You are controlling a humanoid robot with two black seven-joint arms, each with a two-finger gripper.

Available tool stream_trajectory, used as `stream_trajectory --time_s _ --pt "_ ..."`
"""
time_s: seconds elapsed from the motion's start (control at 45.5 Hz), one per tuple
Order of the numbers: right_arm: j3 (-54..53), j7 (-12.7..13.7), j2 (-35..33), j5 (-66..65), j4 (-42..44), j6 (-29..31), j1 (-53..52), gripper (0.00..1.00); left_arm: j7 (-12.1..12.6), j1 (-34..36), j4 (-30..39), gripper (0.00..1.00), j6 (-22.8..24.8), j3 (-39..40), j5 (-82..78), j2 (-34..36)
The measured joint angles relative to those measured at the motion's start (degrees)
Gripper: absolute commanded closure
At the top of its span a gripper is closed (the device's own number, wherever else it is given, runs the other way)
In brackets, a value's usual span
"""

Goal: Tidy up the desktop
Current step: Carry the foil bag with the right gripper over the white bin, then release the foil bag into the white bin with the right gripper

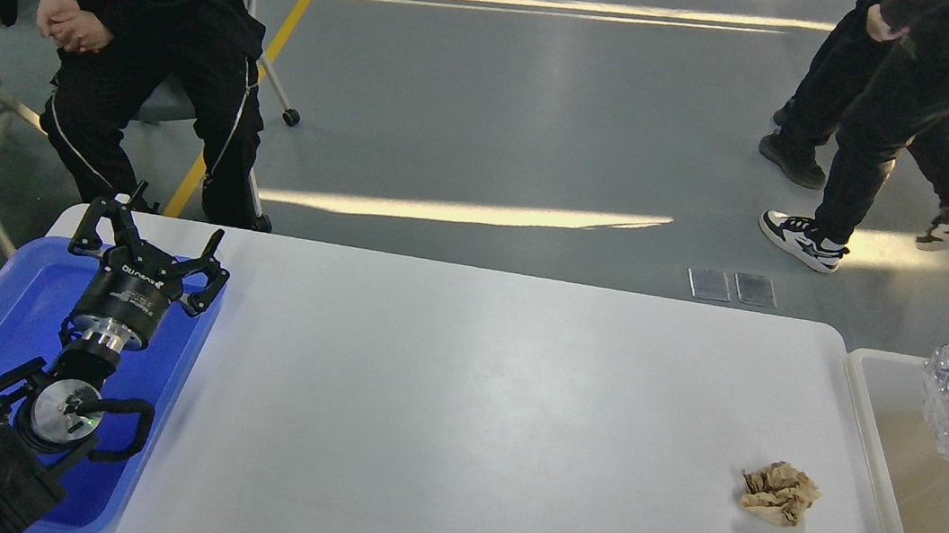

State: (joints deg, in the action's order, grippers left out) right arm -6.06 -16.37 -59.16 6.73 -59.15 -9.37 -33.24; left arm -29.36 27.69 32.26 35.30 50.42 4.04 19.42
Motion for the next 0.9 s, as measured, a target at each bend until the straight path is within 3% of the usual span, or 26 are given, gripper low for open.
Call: stream_trajectory --time_s 0.176,0.703,0.9 --pt "-0.05 1.44 2.60 1.09 5.21 0.67 1.44 1.00 0.00 0.00 0.00 0.00 0.00 0.02 0.00 0.00" --pt "-2.41 11.73 19.79 2.19 33.67 4.07 5.39 1.00 0.00 0.00 0.00 0.00 0.03 0.00 0.00 0.00" --pt "-3.77 13.99 25.58 2.19 44.66 6.47 5.63 1.00 0.00 0.00 0.00 0.00 0.03 0.00 0.00 0.00"
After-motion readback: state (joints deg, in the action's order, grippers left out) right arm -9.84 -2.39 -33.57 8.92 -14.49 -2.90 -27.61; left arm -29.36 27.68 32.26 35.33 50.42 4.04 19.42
